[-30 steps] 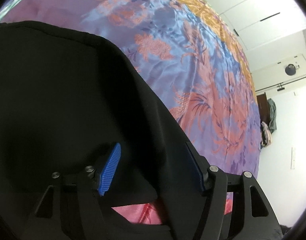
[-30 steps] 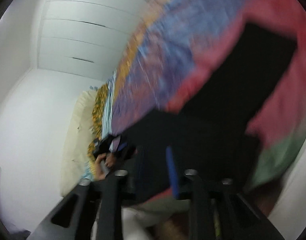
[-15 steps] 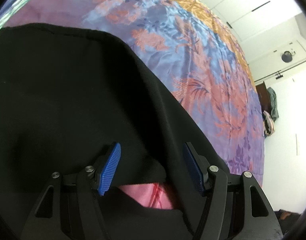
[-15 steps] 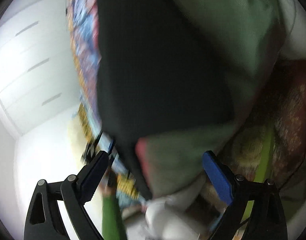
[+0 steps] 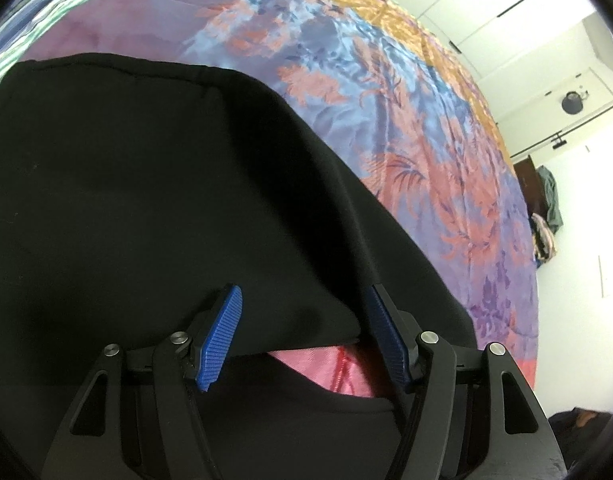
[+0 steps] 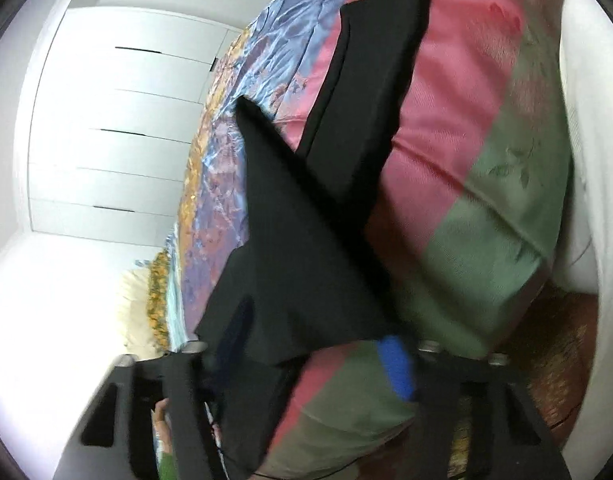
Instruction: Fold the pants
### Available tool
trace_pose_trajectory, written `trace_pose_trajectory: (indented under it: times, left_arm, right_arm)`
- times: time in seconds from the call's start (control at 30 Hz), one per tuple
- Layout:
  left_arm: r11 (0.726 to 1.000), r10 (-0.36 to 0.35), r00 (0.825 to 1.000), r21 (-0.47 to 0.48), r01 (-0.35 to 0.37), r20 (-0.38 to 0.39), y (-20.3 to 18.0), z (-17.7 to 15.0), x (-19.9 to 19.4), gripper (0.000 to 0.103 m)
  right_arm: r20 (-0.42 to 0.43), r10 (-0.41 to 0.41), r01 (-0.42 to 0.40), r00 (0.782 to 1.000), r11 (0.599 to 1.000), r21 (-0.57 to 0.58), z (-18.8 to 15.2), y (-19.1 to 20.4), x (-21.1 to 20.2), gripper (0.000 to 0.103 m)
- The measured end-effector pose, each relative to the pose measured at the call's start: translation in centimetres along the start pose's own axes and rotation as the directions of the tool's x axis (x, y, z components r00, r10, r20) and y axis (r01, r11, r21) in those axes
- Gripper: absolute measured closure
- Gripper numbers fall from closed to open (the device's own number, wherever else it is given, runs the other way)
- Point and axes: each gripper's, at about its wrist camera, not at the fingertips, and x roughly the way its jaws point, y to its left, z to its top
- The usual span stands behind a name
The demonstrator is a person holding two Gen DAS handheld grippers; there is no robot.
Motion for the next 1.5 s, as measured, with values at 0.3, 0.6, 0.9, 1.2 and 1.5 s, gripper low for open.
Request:
trace_pose_trajectory:
  times: [0.3,0.6,0.9,1.2,1.5]
  left_arm:
    - [0.994,-0.028,1.000,-0.103,0.029,0.004,1.0,2.9,-0.1,0.018]
    - [0.983,-0.040,0.999,-0.180,0.039,-0.003,0.2,6.6,2.8,0.028]
    - [0.991,-0.112,0.989,-0.065,0.119,0.101,-1.9,5.9,-4.5,0.098]
    - [0.996,-0.074,0.923,0.068,0.052,0.377,0.4,-9.6,-20.9,0.095]
    - [0.997,0.043,0.996,0.067,-0.048,0.073,1.0,-20.6,-9.1,0.096]
  right_arm:
    - [0.030,0.028,-0.021,0.999,0.978,-0.209,1.3,3.9,-2.7,0.094]
    - [0.012,0.173,-0.157,0.985,0.922,-0.354,2.7,9.9,-6.5,0.094]
    - [0.004,0.140,-0.126,0.990,0.900,-0.418,8.0,10.0,-5.0,0.094]
    - [-0.018,0.201,-0.177,0.979,0.812,-0.556,15.1,14.7,-2.9,0.095]
    - [-0.055,-0.258,0.197,0.964,0.842,-0.502,18.1,3.7,2.0,0.095]
